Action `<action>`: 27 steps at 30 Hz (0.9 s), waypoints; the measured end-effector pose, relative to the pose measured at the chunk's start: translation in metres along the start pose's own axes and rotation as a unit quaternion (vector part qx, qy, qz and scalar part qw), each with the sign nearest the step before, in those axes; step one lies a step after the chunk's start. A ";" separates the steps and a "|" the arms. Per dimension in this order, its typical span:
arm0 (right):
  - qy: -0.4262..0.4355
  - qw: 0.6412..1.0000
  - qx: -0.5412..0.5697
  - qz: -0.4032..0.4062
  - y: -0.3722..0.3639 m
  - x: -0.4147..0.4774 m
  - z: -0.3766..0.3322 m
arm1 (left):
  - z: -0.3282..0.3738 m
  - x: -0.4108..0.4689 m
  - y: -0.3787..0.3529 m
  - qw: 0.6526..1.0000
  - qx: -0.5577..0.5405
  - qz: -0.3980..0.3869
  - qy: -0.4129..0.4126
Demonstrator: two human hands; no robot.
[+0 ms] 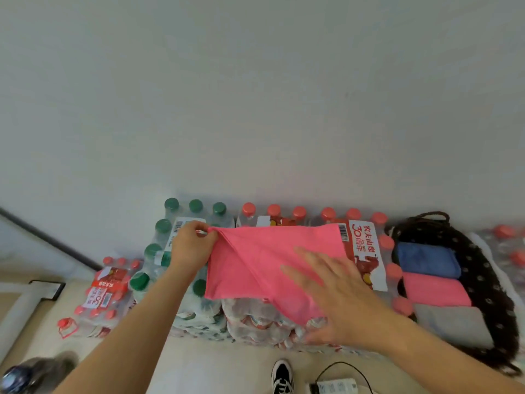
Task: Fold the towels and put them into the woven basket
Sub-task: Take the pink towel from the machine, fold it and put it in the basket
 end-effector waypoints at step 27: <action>-0.112 0.871 0.464 0.119 -0.033 0.003 0.061 | -0.007 0.003 -0.003 0.999 -0.019 0.039 0.027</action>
Point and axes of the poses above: each hand's wrist, its own x-axis towards the middle knuckle, its own y-axis out of the back of the hand, z = x × y, the point moved 5 cm from there along x, towards the middle knuckle, and after that the axes turned 13 degrees about -y, right-handed, at the moved point
